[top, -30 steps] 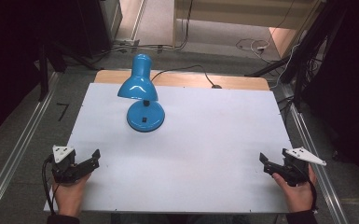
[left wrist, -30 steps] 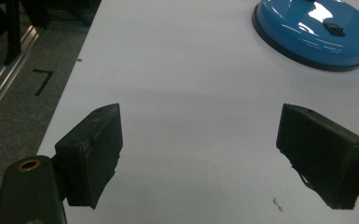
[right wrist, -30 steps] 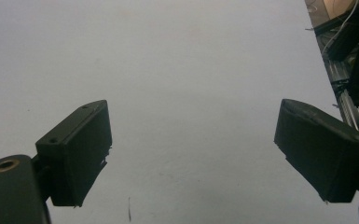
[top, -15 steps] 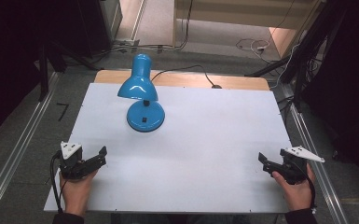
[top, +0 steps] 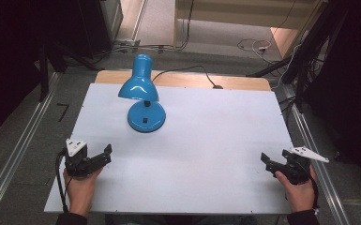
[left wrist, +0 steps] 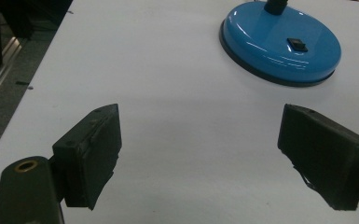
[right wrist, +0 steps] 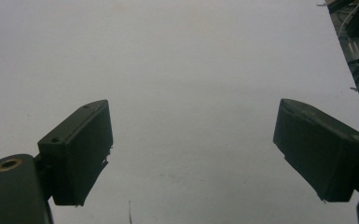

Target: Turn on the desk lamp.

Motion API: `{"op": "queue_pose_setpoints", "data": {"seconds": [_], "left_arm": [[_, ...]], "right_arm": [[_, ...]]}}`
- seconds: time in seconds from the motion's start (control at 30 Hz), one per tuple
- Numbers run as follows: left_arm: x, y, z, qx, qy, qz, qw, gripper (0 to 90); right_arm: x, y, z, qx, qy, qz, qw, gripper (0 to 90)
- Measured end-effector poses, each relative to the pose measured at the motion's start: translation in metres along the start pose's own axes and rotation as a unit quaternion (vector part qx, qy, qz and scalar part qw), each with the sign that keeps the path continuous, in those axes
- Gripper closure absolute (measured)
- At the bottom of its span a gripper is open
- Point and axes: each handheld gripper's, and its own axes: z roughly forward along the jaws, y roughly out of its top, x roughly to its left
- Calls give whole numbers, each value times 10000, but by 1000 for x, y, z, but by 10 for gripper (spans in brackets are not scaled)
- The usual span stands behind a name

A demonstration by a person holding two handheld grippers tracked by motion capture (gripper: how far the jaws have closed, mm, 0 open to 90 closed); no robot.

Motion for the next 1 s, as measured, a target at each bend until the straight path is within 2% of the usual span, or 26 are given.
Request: {"op": "queue_pose_setpoints", "data": {"seconds": [0.17, 0.37, 0.5, 0.63, 0.83, 1.0], "left_arm": [[-3, 4, 4, -53, 37, 45, 10000, 140], [-8, 13, 13, -72, -87, 131, 9999, 139], [-11, 18, 19, -82, -222, 67, 9997, 139], [-15, 22, 24, -67, -316, 110, 9994, 140], [-19, 27, 24, -155, -365, 116, 9991, 144], [-24, 30, 32, -107, -366, 126, 9992, 144]], "right_arm": [[3, 2, 1, -39, -48, -93, 9999, 104], [3, 1, 2, -6, -31, -168, 9999, 104], [0, 2, 5, 6, -56, -79, 10000, 104], [1, 3, 7, 65, -71, -66, 9999, 104], [2, 0, 4, 72, -57, -88, 9999, 104], [-4, -2, 1, 56, -91, 3, 9999, 104]]}}
